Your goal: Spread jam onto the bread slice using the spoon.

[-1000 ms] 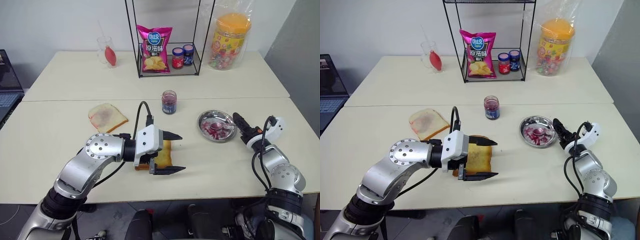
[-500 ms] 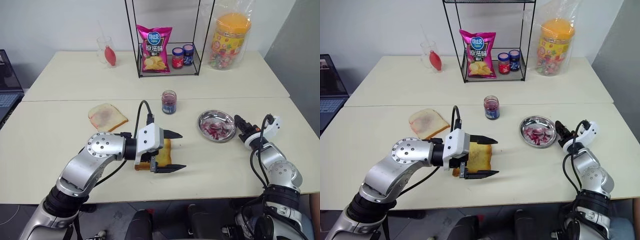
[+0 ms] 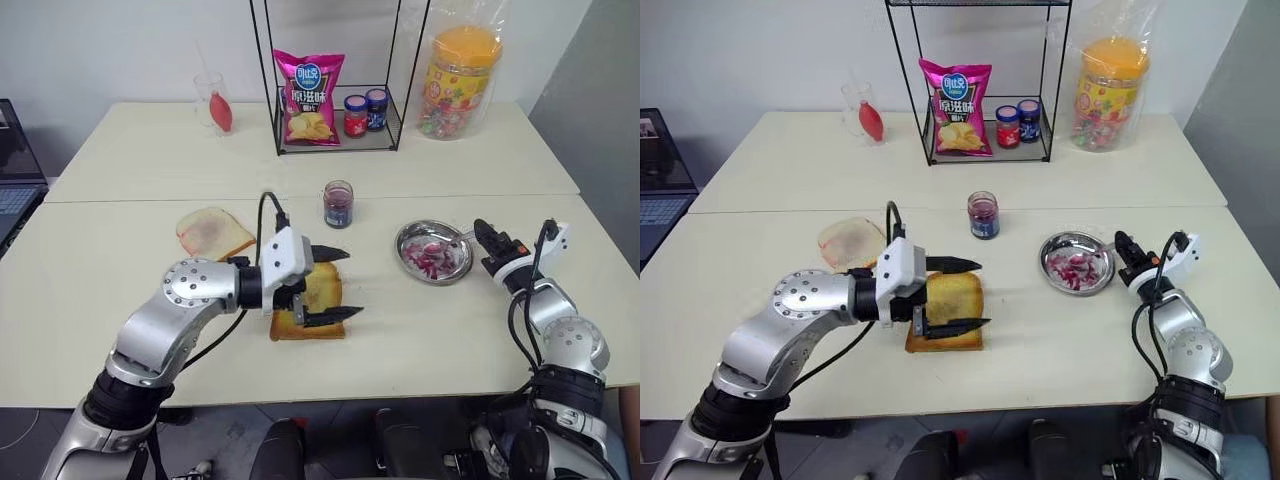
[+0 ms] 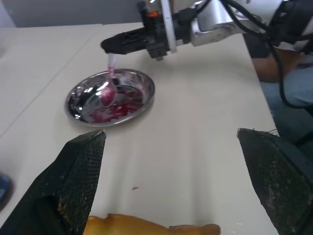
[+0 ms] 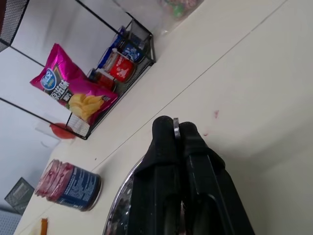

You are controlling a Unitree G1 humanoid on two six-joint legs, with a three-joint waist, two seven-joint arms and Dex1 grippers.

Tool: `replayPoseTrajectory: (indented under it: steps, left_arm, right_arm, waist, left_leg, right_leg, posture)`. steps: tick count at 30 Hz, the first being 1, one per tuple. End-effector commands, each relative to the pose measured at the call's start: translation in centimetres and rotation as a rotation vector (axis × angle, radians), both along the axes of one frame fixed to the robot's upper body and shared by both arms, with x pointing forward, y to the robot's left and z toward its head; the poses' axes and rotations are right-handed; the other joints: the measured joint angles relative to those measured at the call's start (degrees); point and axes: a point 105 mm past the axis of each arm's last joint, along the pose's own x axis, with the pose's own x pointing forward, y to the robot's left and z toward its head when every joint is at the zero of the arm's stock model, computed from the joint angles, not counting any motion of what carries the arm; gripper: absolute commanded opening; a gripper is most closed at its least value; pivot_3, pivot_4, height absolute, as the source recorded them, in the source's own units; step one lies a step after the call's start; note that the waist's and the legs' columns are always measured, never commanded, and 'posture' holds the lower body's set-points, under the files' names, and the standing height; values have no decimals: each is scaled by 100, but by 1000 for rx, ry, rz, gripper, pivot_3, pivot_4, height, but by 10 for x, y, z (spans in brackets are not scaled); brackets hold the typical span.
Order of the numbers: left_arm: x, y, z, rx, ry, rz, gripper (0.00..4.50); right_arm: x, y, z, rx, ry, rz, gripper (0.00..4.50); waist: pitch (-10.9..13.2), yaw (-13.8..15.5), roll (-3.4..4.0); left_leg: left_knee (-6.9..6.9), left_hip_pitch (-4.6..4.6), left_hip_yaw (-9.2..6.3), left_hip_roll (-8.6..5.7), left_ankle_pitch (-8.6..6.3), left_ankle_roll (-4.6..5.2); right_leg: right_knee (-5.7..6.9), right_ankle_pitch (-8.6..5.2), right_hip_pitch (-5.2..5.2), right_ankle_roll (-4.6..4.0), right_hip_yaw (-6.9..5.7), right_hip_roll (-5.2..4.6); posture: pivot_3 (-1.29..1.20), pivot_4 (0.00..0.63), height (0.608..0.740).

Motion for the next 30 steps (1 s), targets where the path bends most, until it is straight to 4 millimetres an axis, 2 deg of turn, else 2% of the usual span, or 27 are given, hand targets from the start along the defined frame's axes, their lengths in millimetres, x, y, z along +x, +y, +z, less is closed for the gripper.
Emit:
replayPoseTrajectory:
  steps: [1, 3, 6, 9, 15, 20, 25, 30]
  left_arm:
    - [1, 8, 10, -31, -21, 41, 4500]
    - [4, 12, 12, -44, -19, 71, 4500]
    - [14, 27, 17, -77, -32, 180, 4500]
    - [34, 57, 18, -87, -54, 378, 4500]
    - [44, 80, 16, -95, -44, 497, 4500]
    - [47, 88, 17, -104, -53, 542, 4500]
    - [51, 89, 21, -140, -76, 585, 4500]
    - [51, 86, 23, -187, -54, 599, 4500]
  right_arm:
    - [-9, 2, 30, -49, -102, 36, 26]
    - [-12, 4, 39, -66, -126, 52, 26]
    - [-20, 13, 65, -113, -198, 100, 26]
    - [-23, 44, 108, -197, -312, 191, 26]
    - [-4, 98, 150, -312, -408, 299, 26]
    - [20, 129, 164, -377, -423, 323, 26]
    - [44, 154, 162, -465, -426, 344, 26]
    - [57, 180, 154, -558, -456, 405, 26]
  waist:
    - [0, 0, 0]
    - [0, 0, -1]
    - [2, 0, 3]
    - [4, -15, 7]
    - [2, -92, 1]
    - [2, -68, 1]
    - [2, -17, 1]
    - [2, -6, 1]
  left_leg:
    - [0, 0, 0, 0, 0, 0]
    - [0, -1, 0, -1, 0, 0]
    - [1, 1, 0, 0, 0, 0]
    - [1, 0, 0, 0, 0, 0]
    - [0, 3, 0, 6, 0, 1]
    - [0, -13, 3, 4, 0, 0]
    - [-1, -17, 4, 5, 0, 0]
    - [-1, -16, 7, 6, 0, 0]
  right_leg:
    - [0, 0, 0, 0, 0, 0]
    - [0, 0, 0, 0, 1, 0]
    - [1, 0, 0, 0, 1, 0]
    - [3, 0, -3, 0, 2, 1]
    - [5, 5, -5, 4, 2, 7]
    - [-1, 6, -17, 6, 7, 7]
    - [-2, 6, -23, 5, 7, 6]
    - [0, 7, -24, 5, 8, 6]
  posture:
    - [0, 150, 740]
    - [0, 150, 740]
    - [0, 150, 740]
    - [0, 150, 740]
    - [0, 150, 740]
    - [0, 150, 740]
    - [0, 150, 740]
    - [0, 150, 740]
